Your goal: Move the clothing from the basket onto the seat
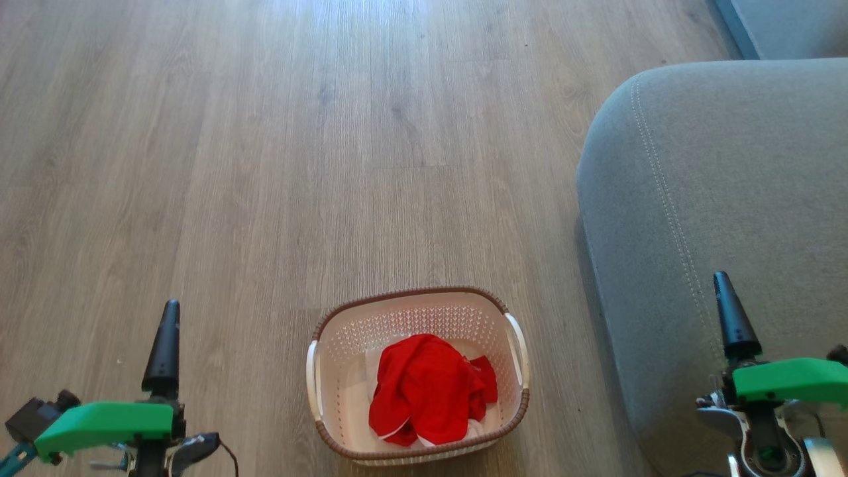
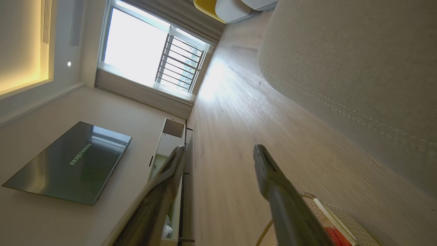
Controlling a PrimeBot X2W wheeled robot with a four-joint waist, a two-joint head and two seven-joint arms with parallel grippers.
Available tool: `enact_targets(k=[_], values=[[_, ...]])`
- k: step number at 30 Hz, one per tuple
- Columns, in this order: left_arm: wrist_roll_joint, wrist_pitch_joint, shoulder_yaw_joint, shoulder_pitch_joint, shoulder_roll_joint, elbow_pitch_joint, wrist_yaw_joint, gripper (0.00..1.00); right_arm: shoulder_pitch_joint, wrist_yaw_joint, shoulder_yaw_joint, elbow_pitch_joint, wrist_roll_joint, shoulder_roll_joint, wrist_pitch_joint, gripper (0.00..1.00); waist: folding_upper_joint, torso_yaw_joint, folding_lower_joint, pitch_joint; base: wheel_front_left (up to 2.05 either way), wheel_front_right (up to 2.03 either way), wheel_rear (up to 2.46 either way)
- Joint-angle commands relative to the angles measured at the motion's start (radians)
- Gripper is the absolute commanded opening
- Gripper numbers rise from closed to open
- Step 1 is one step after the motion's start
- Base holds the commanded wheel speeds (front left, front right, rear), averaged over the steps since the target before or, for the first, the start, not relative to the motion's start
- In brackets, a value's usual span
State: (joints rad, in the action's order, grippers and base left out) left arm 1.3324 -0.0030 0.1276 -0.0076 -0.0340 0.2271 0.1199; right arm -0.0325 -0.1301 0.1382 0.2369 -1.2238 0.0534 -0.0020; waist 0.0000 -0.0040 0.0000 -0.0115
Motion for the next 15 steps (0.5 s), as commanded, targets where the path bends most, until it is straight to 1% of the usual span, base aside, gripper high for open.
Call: enact_targets(k=[1,4,7,12,15], values=[[-0.019,-0.01,0.017,-0.058,-0.008,-0.045,0.003,1.0,-0.06,0.0,-0.01,-0.047,0.026,-0.001,-0.009,1.0,0.0,0.0,0.0,0.0,0.0,0.0,0.0],[-0.07,-0.019,0.02,-0.062,-0.008,-0.068,-0.001,1.0,-0.061,0.0,-0.025,-0.069,0.08,-0.001,-0.018,1.0,0.0,-0.001,0.0,-0.002,0.0,0.0,0.0],[-0.119,-0.028,0.013,-0.063,-0.008,-0.094,-0.018,1.0,-0.063,0.0,-0.036,-0.087,0.135,-0.001,-0.027,1.0,0.0,-0.002,0.0,-0.004,0.0,0.0,0.0],[-0.231,-0.043,-0.028,-0.058,-0.009,-0.127,-0.055,1.0,-0.067,0.0,-0.046,-0.111,0.212,-0.001,-0.042,1.0,0.0,-0.004,0.0,-0.006,0.0,0.0,0.0],[-0.299,-0.051,-0.061,-0.057,-0.009,-0.152,-0.088,1.0,-0.068,0.0,-0.053,-0.126,0.262,-0.001,-0.051,1.0,0.0,-0.003,0.0,-0.007,0.0,0.0,0.0]])
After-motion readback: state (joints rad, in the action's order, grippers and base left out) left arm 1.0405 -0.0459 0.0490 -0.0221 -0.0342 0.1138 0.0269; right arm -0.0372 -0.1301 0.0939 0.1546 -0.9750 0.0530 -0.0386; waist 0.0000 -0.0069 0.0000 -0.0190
